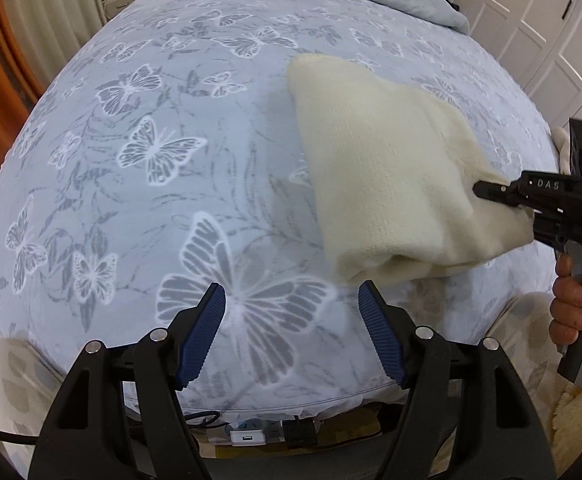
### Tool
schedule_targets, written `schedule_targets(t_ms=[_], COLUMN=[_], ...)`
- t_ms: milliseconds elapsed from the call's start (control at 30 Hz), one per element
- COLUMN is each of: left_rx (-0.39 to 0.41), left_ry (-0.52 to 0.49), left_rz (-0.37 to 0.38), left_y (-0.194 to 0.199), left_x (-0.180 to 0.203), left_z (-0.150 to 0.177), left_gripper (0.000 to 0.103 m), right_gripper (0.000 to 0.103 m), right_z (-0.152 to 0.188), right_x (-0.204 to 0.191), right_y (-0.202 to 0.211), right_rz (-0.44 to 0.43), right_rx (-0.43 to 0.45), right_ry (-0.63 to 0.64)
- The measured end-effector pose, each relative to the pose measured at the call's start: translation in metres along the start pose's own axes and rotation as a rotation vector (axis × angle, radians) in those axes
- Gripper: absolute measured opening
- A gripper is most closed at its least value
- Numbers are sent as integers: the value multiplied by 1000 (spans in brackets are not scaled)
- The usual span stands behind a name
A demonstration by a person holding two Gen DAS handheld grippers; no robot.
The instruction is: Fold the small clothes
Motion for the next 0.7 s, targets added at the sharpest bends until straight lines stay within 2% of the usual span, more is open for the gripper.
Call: schedule_targets(t_ms=[167,367,467,500,567,633,667,700], left_rx=[-13,-28,-40,-43,-40,-19,-10,-5], left_ry=[-13,-30,-20,-18,-16,-16,-27,-38], left_rz=[-12,-22,-21,-18,-6,27,43,46], left_y=[-6,-11,-13,-14,-13,-9,-8,-8], left_x=[7,12,9,9,9,12,18,23], left_z=[-1,-1,1,1,1,0,-2,-3], left_gripper=[67,67,67,67,67,67,69,73], right_gripper=[27,31,25,24,23,22,20,19], right_z=[2,-1,-7,-8,-13,-19,-20,-21], right_x=[10,2,-22,-33,-72,-106,-117,-125], right_y=[1,-2,-3,1,20,46,56,64], right_rz=[-43,-25,34,24,-88,-262,-334,-367], right_rx=[-10,-20,-12,-4,24,47,51,62], right_ry=[-39,-41,14,42,113,149,162,178])
Point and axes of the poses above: each gripper's, at about its wrist camera, not at the fingertips, and y roughly against the way its jaws point, x to its right, z to its underside, the point moved 1 cm from there along -y, roughly the way its jaws point, and after that the axes turned 2 degrees about -x, right-handed, at the moved point
